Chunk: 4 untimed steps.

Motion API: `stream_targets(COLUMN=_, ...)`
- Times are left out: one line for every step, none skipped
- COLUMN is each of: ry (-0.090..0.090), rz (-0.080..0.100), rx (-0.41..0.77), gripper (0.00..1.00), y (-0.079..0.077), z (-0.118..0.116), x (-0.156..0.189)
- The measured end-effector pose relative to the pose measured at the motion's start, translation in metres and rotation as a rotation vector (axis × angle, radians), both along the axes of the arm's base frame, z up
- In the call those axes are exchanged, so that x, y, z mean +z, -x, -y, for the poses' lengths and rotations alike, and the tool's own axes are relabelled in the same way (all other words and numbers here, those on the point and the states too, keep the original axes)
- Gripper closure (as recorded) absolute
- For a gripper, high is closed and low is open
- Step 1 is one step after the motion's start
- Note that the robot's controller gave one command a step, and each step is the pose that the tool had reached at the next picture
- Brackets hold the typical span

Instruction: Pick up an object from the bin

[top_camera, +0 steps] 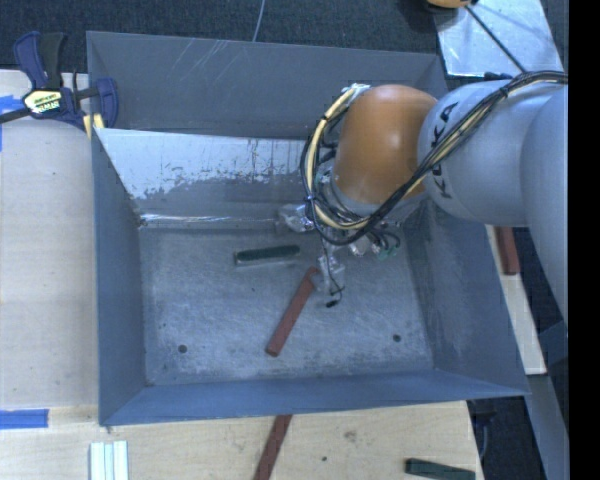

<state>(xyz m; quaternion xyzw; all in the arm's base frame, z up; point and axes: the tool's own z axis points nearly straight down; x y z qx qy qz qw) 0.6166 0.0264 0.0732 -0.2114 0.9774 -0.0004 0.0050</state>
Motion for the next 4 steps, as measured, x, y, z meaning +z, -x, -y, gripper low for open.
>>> stream_targets(ry=0.000, rz=0.000, rx=0.000, gripper=0.00, y=0.000, z=0.000, x=0.000)
stream_targets(ry=0.002, rz=0.004, rx=0.427, gripper=1.00, y=-0.007, z=-0.064, x=0.002)
stream_targets(ry=0.002, rz=-0.002, rx=0.425, gripper=0.00, y=-0.005, z=-0.063, x=-0.001)
stream_targets(ry=0.001, rz=-0.004, rx=0.424, gripper=1.00, y=-0.005, z=-0.063, x=-0.002)
